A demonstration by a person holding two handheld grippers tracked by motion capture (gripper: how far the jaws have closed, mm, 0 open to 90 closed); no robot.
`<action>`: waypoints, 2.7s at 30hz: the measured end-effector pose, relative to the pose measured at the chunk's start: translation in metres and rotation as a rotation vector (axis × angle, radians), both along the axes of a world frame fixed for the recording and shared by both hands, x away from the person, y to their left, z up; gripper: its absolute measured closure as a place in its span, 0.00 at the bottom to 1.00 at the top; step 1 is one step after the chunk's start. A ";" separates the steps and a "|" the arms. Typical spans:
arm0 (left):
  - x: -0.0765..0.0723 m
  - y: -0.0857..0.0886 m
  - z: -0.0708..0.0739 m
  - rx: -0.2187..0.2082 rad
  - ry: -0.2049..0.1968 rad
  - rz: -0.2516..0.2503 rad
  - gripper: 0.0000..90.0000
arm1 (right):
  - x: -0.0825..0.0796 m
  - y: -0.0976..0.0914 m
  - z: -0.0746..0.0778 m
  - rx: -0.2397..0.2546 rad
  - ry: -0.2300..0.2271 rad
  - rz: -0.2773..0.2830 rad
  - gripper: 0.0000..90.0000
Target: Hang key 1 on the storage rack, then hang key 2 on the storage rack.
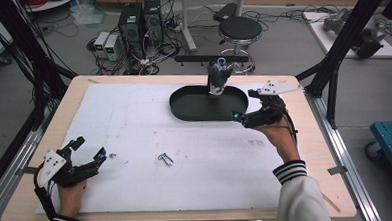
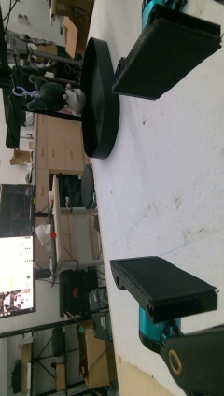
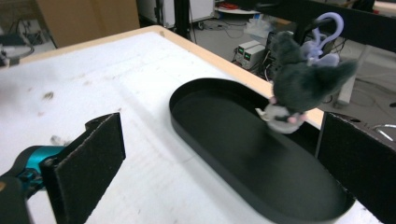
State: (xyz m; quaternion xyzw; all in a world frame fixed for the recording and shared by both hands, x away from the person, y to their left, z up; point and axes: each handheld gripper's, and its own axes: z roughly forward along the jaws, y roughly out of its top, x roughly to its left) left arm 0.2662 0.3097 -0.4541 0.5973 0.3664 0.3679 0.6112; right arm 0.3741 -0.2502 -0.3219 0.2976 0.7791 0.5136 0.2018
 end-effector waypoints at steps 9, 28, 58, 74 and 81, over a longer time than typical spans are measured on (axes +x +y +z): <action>0.000 0.000 0.000 0.000 -0.005 0.002 0.15 | -0.039 -0.016 -0.016 0.050 -0.060 0.034 0.01; -0.001 -0.001 0.000 0.001 -0.011 0.002 0.15 | -0.078 -0.031 -0.038 0.120 -0.107 0.051 0.01; 0.000 0.000 0.000 0.000 -0.003 0.003 0.15 | -0.081 -0.002 0.015 -0.004 -0.111 0.164 0.01; 0.000 0.000 0.000 0.000 -0.005 0.001 0.15 | -0.064 0.068 0.047 -0.131 -0.115 0.293 0.01; 0.000 0.000 0.000 0.001 0.000 0.000 0.16 | -0.056 0.097 0.048 -0.200 -0.100 0.355 0.01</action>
